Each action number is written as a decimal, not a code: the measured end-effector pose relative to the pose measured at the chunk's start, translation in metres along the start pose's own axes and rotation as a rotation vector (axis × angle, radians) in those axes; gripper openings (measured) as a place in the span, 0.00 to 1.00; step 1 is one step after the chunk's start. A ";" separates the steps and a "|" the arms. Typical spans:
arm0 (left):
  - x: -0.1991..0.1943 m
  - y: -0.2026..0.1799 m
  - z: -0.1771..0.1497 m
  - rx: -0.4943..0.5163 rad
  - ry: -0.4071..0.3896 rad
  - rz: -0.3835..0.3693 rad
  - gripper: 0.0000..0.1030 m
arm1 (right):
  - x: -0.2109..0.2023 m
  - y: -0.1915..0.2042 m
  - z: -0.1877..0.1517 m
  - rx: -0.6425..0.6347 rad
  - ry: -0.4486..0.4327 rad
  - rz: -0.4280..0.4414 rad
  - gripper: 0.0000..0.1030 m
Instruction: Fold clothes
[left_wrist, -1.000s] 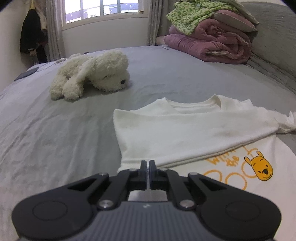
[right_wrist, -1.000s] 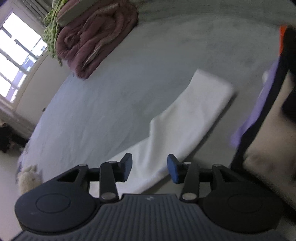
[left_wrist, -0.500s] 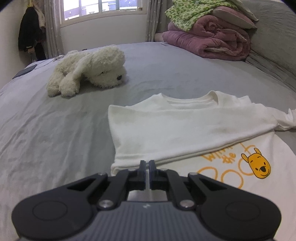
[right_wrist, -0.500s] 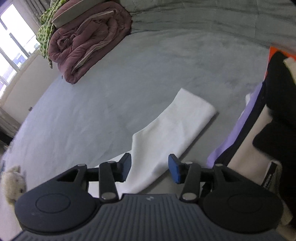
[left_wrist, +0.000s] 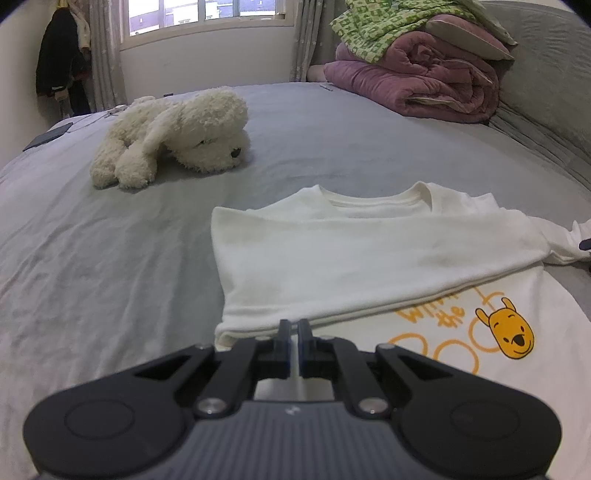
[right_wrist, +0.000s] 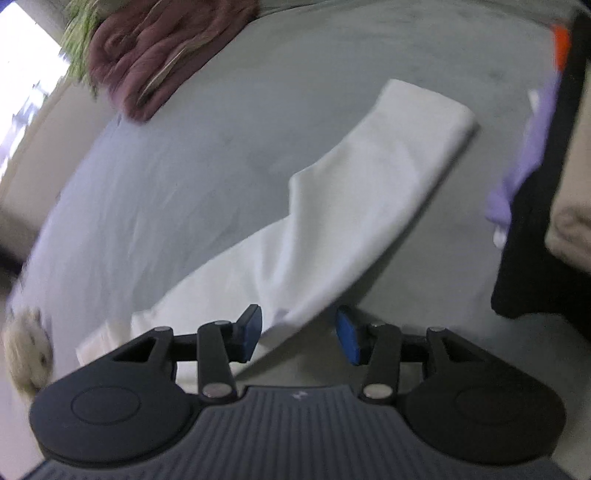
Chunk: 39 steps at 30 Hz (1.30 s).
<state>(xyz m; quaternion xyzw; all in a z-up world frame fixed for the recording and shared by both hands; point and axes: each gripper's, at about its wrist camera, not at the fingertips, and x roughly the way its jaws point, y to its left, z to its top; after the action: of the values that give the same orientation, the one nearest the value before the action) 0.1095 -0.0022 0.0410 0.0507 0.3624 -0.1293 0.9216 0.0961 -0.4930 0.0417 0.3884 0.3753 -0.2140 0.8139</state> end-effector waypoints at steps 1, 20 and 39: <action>0.000 -0.001 0.000 0.005 0.001 0.004 0.04 | -0.001 -0.001 -0.001 0.013 -0.017 0.005 0.48; -0.007 -0.019 0.000 0.036 -0.032 -0.067 0.12 | -0.058 0.055 -0.025 -0.435 -0.463 0.159 0.07; -0.035 0.054 0.019 -0.261 -0.103 -0.114 0.19 | -0.001 0.171 -0.296 -1.930 -0.560 0.111 0.05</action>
<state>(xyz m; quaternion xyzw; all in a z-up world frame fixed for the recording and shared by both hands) 0.1120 0.0531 0.0788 -0.0969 0.3309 -0.1357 0.9288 0.0732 -0.1545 -0.0003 -0.4843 0.1646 0.1361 0.8484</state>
